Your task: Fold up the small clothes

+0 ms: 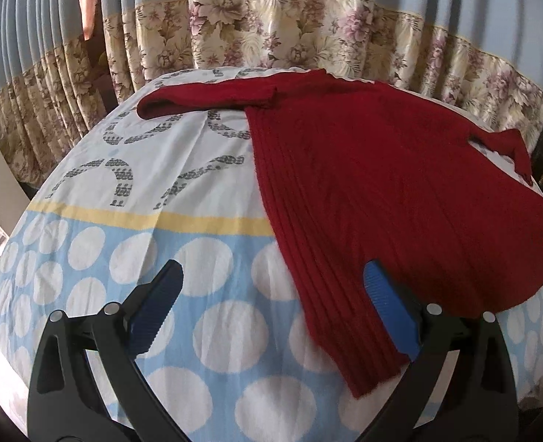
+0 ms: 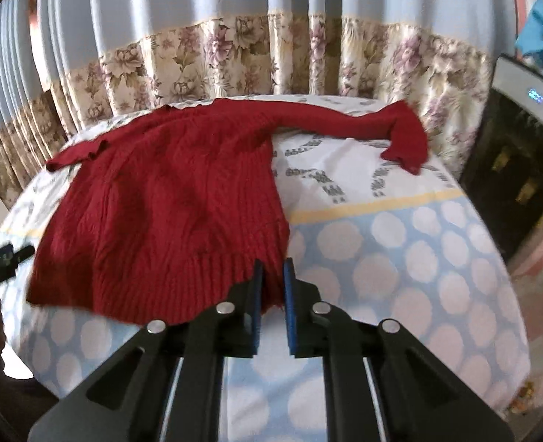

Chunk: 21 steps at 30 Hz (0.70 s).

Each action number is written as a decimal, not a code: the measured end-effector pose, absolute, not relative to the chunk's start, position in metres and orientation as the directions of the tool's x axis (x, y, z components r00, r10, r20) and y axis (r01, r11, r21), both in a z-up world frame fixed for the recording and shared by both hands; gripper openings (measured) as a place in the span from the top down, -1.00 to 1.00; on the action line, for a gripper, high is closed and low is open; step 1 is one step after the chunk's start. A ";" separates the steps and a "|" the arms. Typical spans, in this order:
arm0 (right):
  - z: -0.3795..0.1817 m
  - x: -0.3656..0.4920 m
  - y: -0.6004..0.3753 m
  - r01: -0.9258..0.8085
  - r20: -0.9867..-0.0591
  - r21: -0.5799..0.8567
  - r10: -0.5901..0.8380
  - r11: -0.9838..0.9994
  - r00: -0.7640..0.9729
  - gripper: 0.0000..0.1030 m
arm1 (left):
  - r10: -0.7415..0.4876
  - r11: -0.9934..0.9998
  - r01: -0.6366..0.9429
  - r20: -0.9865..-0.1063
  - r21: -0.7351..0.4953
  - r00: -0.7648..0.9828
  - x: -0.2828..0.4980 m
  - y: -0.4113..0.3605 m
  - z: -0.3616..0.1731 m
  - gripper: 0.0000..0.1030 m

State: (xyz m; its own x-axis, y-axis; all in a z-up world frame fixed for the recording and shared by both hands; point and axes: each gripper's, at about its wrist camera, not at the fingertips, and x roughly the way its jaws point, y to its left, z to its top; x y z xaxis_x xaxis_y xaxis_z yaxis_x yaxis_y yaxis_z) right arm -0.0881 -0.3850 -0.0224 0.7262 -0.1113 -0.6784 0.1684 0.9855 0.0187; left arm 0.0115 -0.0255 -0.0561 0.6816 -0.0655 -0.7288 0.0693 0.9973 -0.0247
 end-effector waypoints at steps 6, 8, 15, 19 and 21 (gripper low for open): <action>-0.032 -0.117 -0.366 0.223 -0.660 -0.005 -0.171 0.975 0.731 0.83 | -0.113 0.991 0.125 -0.736 -0.039 0.668 0.002 -0.037 -0.058 -0.90; -0.037 -0.115 -0.365 0.230 -0.663 -0.011 -0.179 0.973 0.727 0.83 | -0.137 0.987 0.153 -0.735 -0.045 0.664 0.001 -0.044 -0.057 -0.90; -0.033 -0.108 -0.364 0.223 -0.643 -0.006 -0.174 0.975 0.746 0.82 | -0.177 0.967 0.253 -0.800 -0.032 0.574 0.010 -0.080 -0.076 -0.48; -0.034 -0.108 -0.365 0.225 -0.643 0.004 -0.170 0.974 0.747 0.82 | -0.188 0.966 0.255 -0.780 -0.037 0.597 0.008 -0.080 -0.073 0.55; -0.035 -0.107 -0.365 0.227 -0.643 0.012 -0.166 0.974 0.748 0.82 | -0.193 0.969 0.240 -0.769 -0.053 0.609 0.007 -0.074 -0.068 0.70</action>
State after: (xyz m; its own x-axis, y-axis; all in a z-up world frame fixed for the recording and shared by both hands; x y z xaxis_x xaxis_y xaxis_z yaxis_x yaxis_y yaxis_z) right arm -0.1071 -0.3649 -0.0355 0.7477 -0.1660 -0.6429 0.2266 0.9739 0.0120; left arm 0.0072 -0.0735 -0.0680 0.6094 -0.1930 -0.7691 0.2401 0.9693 -0.0531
